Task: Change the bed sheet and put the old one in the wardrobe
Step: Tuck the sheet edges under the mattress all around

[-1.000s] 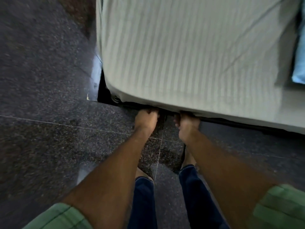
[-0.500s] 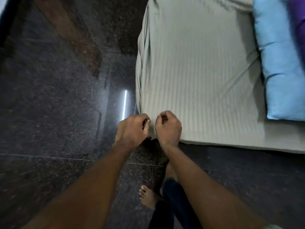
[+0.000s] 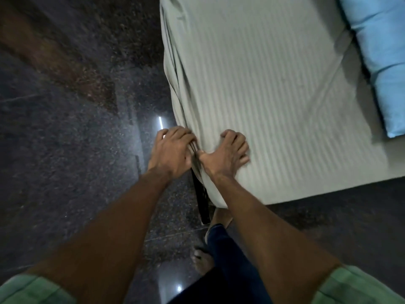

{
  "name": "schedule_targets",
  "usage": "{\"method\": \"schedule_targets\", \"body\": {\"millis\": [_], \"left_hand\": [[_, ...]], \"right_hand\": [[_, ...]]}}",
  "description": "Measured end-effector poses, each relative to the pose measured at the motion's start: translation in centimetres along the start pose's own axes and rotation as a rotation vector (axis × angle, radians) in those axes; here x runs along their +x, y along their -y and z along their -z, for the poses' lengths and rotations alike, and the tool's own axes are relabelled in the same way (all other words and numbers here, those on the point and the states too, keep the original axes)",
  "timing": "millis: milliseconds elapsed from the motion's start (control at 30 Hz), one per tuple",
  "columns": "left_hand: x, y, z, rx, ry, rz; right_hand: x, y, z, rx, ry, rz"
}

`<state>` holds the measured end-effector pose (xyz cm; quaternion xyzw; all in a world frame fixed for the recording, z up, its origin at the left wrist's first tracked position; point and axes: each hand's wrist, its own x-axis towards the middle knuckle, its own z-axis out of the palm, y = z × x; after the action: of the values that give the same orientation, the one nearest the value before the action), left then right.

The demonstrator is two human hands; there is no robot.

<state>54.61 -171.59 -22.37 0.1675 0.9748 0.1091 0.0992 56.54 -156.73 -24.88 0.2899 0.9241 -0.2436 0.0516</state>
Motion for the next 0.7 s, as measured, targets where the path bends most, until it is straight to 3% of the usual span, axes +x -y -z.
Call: {"method": "schedule_targets", "body": {"millis": [100, 433, 700], "left_hand": [[1.6, 2.0, 0.2, 0.022, 0.122, -0.133], [5.4, 7.9, 0.7, 0.146, 0.225, -0.676], [8.2, 7.3, 0.3, 0.267, 0.298, -0.772]], "right_hand": [[0.4, 1.0, -0.3, -0.063, 0.039, -0.039], [2.3, 2.1, -0.1, -0.184, 0.237, -0.137], [0.5, 4.1, -1.1, -0.255, 0.127, -0.211]]}}
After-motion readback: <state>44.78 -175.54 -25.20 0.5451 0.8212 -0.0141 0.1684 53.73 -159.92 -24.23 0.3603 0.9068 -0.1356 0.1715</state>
